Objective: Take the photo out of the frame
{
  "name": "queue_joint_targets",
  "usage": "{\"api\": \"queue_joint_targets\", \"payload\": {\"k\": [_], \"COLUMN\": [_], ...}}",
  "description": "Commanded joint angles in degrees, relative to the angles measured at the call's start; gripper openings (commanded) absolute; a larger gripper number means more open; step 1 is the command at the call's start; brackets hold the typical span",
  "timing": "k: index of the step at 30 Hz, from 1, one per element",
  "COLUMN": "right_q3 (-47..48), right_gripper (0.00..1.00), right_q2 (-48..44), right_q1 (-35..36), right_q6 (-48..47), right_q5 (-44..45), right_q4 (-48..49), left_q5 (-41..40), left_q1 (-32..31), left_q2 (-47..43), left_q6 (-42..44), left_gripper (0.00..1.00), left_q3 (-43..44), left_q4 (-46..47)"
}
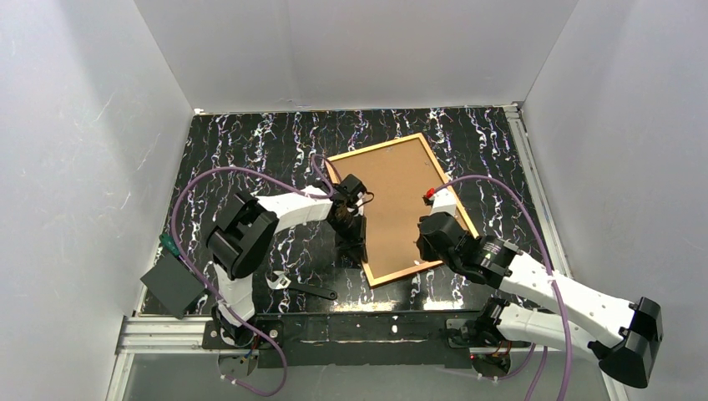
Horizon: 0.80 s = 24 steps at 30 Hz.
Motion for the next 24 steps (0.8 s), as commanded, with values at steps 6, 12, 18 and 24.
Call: {"api": "queue_joint_targets", "payload": {"k": [6,12,18,24], "right_q3": [-0.4,-1.2,-0.8,-0.9], "right_gripper": [0.01,0.01,0.01,0.01], "right_q2": [-2.1,-2.2,-2.1,-2.9], "right_q1": [-0.2,-0.2,-0.2,-0.3], "right_q6": [0.3,-1.4,-1.7,-1.5], "right_q5": [1.9,3.0,3.2,3.4], "right_q4": [0.9,1.6,1.1,1.1], "left_q5": [-21.4,-37.2,-30.4,-23.1], "left_q1": [0.7,1.2,5.6,9.9], "left_q2": [5.7,10.4,12.9,8.0], "left_q6": [35.7,60.2,67.5,54.3], "left_gripper": [0.00,0.00,0.00,0.02], "left_q3": [8.6,16.0,18.8,19.2], "left_q4": [-24.3,-24.1,-17.2,-18.4]}}
